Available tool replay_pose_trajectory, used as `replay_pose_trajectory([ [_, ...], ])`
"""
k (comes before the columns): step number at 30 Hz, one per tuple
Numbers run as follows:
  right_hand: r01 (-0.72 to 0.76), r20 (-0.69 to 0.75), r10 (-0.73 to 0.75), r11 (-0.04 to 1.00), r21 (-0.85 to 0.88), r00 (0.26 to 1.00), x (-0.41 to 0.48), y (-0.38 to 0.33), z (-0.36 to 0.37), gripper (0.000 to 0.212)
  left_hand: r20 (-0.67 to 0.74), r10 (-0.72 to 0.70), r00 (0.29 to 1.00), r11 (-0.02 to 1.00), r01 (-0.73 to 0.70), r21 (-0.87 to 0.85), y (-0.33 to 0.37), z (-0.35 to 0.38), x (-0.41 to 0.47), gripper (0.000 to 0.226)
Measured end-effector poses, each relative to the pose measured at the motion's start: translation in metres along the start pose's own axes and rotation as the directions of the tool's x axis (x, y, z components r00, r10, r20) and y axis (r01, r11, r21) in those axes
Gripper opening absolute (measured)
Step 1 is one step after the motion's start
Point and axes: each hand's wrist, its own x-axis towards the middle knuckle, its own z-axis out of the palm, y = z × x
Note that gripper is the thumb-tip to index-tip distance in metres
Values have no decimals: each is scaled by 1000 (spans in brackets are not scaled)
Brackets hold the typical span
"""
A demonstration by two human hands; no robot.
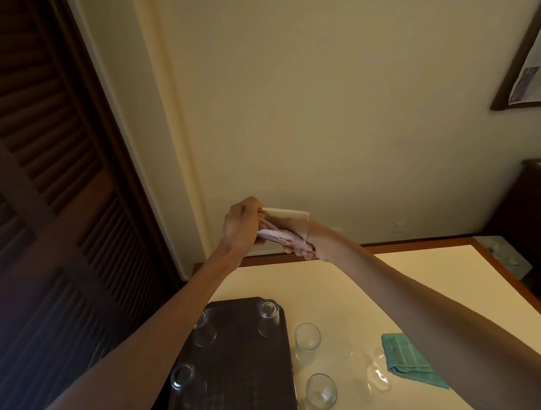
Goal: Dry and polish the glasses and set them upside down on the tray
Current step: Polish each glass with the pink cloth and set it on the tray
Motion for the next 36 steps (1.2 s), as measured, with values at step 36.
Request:
replay_pose_trajectory([
  [36,221,-123,-246,958,-185,961,-25,-29,20,18,-74,238,969,971,-240,-21,0,-26,5,40],
])
